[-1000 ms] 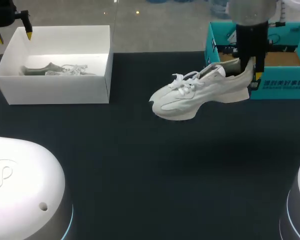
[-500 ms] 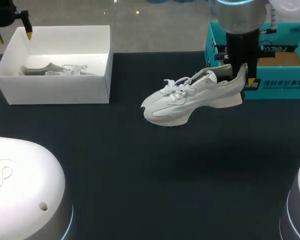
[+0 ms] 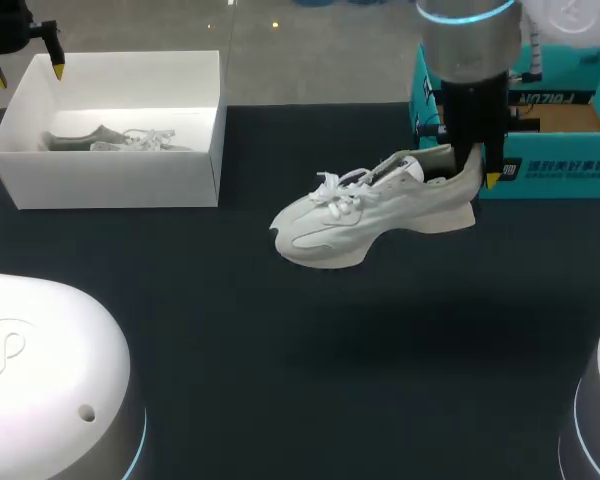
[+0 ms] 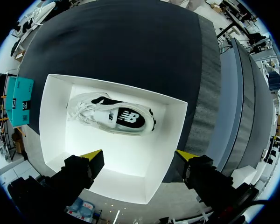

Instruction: Take the shoe out of the shoebox, open the shoe tongue, remove and reinsert the insole, then place the shoe into the shoebox

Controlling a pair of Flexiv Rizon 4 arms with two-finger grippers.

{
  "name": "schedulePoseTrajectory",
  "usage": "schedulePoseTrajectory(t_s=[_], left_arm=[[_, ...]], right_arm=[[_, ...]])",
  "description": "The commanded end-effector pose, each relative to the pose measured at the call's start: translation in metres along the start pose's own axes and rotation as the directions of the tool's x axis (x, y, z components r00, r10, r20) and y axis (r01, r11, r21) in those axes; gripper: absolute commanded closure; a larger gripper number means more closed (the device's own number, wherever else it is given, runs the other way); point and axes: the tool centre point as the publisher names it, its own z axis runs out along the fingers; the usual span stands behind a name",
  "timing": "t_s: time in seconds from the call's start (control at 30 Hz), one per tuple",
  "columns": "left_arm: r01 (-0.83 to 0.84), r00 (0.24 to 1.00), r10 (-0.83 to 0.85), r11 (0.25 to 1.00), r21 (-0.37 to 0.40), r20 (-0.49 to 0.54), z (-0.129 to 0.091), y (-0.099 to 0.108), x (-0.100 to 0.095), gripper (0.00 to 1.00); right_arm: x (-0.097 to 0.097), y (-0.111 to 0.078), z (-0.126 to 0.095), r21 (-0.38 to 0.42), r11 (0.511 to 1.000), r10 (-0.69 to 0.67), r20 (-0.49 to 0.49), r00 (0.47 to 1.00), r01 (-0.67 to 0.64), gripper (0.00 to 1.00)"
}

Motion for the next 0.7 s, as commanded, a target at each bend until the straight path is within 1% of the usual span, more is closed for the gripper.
schedulePoseTrajectory(t_s=[0.03,0.07,0.17,0.23,0.27,0.37,0.43,0.5,0.57,0.7], left_arm=[[-0.001,1.000,0.001,1.000,0.000,-0.001,0.000,0.000,0.000,0.00],[-0.001,1.000,0.001,1.000,0.000,-0.001,0.000,0.000,0.000,0.00],[-0.001,1.000,0.001,1.000,0.000,-0.001,0.000,0.000,0.000,0.00],[-0.001,1.000,0.001,1.000,0.000,-0.001,0.000,0.000,0.000,0.00],[-0.001,1.000,0.001,1.000,0.000,-0.001,0.000,0.000,0.000,0.00],[-0.001,1.000,0.001,1.000,0.000,-0.001,0.000,0.000,0.000,0.00],[-0.001,1.000,0.001,1.000,0.000,-0.001,0.000,0.000,0.000,0.00],[-0.001,1.000,0.001,1.000,0.000,-0.001,0.000,0.000,0.000,0.00],[-0.001,1.000,0.001,1.000,0.000,-0.001,0.000,0.000,0.000,0.00],[-0.001,1.000,0.001,1.000,0.000,-0.001,0.000,0.000,0.000,0.00]], right_arm=[[0.020,-0.025,0.005,-0.006,1.000,0.008,0.023,1.000,-0.008,1.00],[0.022,-0.031,0.005,0.002,1.000,0.010,0.035,0.999,-0.010,1.00],[0.027,-0.051,0.003,-0.001,1.000,0.015,0.025,1.000,-0.015,1.00],[0.029,-0.062,0.003,-0.002,1.000,0.031,0.046,0.998,-0.031,1.00],[0.031,-0.071,0.003,-0.012,0.999,0.041,0.024,0.999,-0.040,1.00],[0.036,-0.087,0.005,-0.012,0.998,0.056,0.018,0.998,-0.056,1.00],[0.039,-0.093,0.006,-0.014,0.998,0.066,0.015,0.998,-0.065,1.00],[0.042,-0.095,0.008,-0.022,0.997,0.071,0.018,0.997,-0.070,1.00],[0.044,-0.094,0.014,-0.023,0.997,0.080,0.037,0.996,-0.079,1.00],[0.054,-0.094,0.033,-0.024,0.997,0.075,0.001,0.997,-0.075,1.00]])
